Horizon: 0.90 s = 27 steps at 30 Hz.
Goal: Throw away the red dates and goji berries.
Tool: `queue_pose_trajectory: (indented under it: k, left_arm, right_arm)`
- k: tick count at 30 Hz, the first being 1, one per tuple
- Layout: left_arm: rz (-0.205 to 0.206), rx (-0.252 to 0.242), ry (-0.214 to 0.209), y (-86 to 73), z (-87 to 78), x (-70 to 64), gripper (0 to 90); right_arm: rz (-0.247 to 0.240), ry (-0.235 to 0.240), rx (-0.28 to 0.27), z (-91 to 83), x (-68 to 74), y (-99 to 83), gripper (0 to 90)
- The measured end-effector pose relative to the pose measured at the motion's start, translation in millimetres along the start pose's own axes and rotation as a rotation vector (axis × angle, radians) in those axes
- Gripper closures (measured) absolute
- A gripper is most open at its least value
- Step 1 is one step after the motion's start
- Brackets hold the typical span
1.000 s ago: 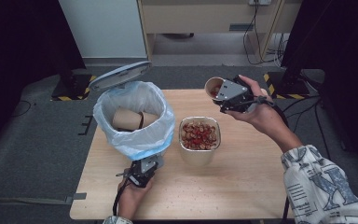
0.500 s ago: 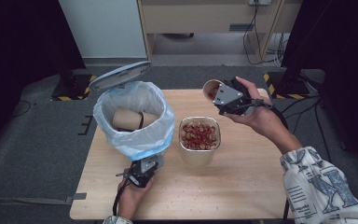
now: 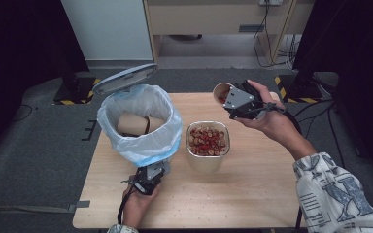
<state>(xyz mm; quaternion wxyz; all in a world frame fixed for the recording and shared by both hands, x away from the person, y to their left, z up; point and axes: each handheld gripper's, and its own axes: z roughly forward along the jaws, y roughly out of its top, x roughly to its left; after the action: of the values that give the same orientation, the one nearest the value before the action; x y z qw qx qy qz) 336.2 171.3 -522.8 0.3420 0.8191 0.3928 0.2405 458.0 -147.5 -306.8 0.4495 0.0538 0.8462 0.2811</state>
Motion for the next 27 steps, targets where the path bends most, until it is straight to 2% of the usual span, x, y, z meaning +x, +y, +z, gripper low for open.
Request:
queue_pose_trajectory:
  k: [8, 14, 16, 22, 27]
  left_arm:
    - [0.000, 0.000, -0.001, 0.0, 0.0, 0.1, 90.0]
    - [0.005, 0.000, 0.008, 0.2, -0.3, 0.2, 90.0]
    - [0.013, 0.001, -0.002, 0.3, 0.0, 0.9, 90.0]
    - [0.011, 0.001, 0.000, 0.3, 0.0, 0.7, 90.0]
    - [0.010, 0.001, -0.001, 0.4, -0.1, 0.7, 90.0]
  right_arm:
    - [-0.005, -0.003, 0.008, -0.8, -0.9, -0.3, 35.0]
    - [-0.032, -0.008, 0.014, -4.3, -2.8, 4.2, 35.3]
    - [-0.036, -0.010, 0.016, -5.4, -4.0, 5.3, 35.3]
    - [-0.085, -0.021, 0.035, -6.9, -3.2, 9.5, 35.5]
    - [-0.158, -0.032, 0.058, -7.6, 0.8, 13.2, 35.6]
